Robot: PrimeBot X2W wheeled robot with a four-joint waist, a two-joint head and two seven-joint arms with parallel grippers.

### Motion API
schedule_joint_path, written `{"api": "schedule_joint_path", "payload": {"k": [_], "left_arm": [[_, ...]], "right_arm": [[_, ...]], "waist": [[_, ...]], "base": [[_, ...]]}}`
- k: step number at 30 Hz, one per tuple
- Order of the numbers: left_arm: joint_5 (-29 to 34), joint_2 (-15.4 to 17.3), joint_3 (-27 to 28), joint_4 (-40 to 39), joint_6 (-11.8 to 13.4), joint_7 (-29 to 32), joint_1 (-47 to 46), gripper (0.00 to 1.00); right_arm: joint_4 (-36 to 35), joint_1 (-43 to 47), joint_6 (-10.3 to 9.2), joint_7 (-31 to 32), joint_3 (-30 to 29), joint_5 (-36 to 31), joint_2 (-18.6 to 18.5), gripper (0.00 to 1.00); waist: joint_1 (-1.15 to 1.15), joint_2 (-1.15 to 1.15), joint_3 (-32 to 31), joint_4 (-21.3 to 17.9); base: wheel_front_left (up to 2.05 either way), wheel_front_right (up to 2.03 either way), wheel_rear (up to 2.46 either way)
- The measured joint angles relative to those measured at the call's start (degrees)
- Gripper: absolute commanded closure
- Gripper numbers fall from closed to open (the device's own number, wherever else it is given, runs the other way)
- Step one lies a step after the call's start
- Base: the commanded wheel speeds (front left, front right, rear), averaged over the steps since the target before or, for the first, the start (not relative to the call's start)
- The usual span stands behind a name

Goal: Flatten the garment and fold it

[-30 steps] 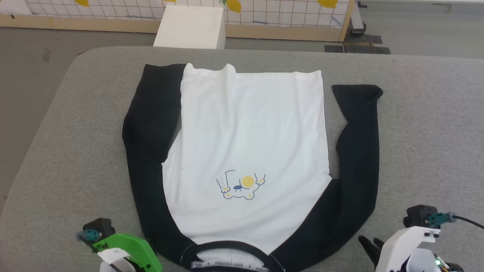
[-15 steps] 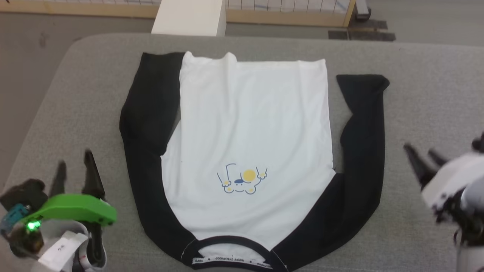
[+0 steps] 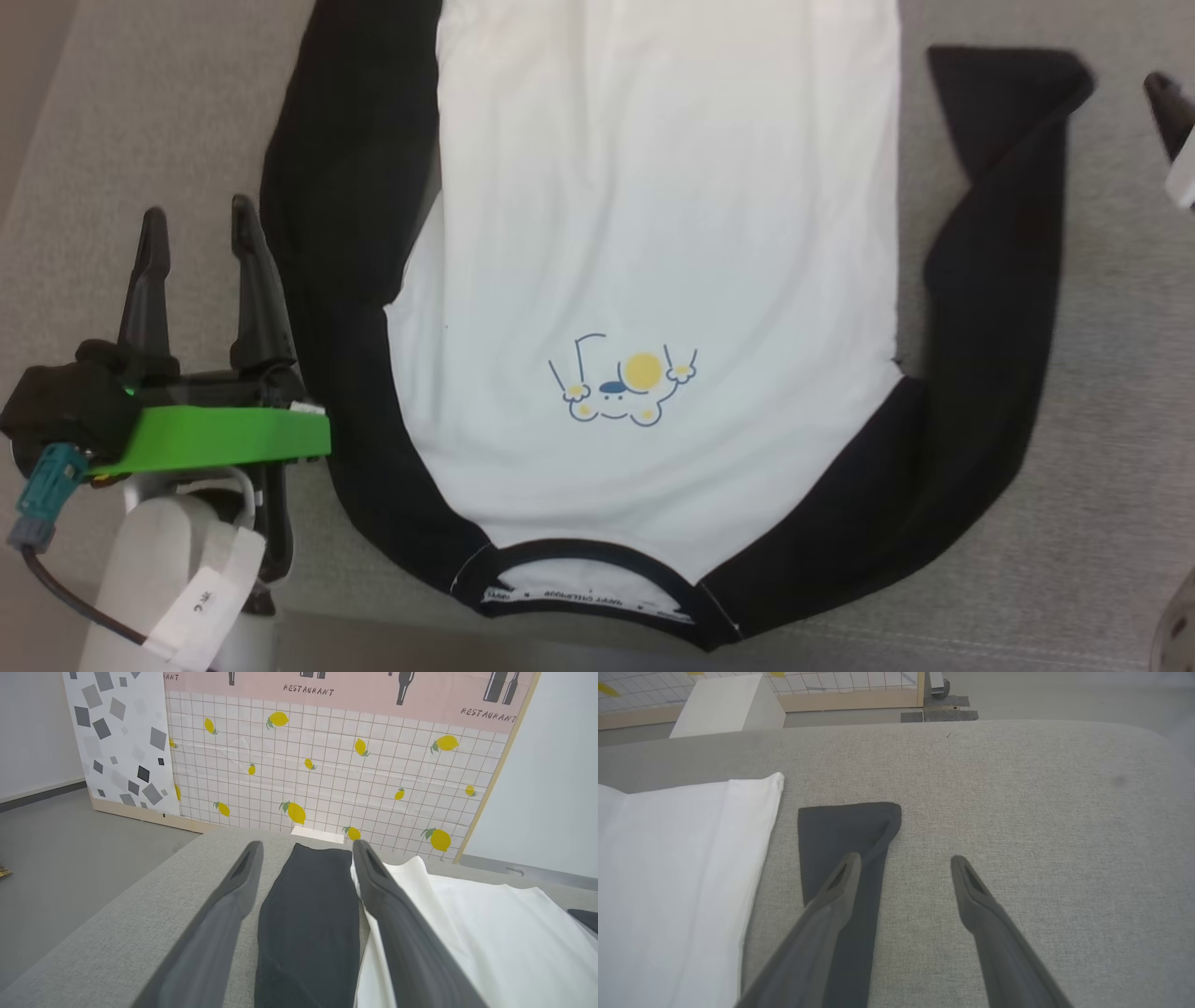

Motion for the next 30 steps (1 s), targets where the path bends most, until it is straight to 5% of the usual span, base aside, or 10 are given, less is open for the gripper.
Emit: {"api": "schedule_joint_path", "payload": {"k": [15,16,18,26,30], "left_arm": [[6.26,-6.8,4.93,-1.55,-5.33,-0.01,-3.01,0.0],[6.32,-6.99,5.26,-1.48,-5.63,-0.01,-3.01,0.0],[6.47,-7.4,5.71,-1.26,-6.06,-0.01,-3.0,0.0],[7.82,-8.04,8.35,-0.05,-6.55,-0.01,-2.37,0.0],[7.83,-8.28,9.47,1.88,-6.67,-0.01,1.86,0.0]], "right_arm": [[6.51,-11.77,-0.01,5.6,-0.57,-10.85,-1.15,0.0],[6.59,-12.38,-0.01,5.63,-0.65,-10.87,-1.3,0.24],[6.62,-12.87,-0.01,5.38,-0.79,-10.88,-1.52,1.0],[7.0,-11.19,0.0,3.47,-2.61,-8.14,-1.54,1.0],[2.44,-4.25,0.0,2.24,-2.96,-0.48,-7.73,1.0]], "waist": [[0.01,0.0,13.35,4.94],[0.01,0.0,13.8,5.23],[0.01,0.0,14.19,5.68],[0.01,0.0,11.12,5.67],[-0.01,0.0,3.43,4.23]], "base": [[0.0,0.0,0.0],[0.0,0.0,0.0],[0.0,0.0,0.0],[0.0,0.0,0.0],[0.0,0.0,0.0]]}}
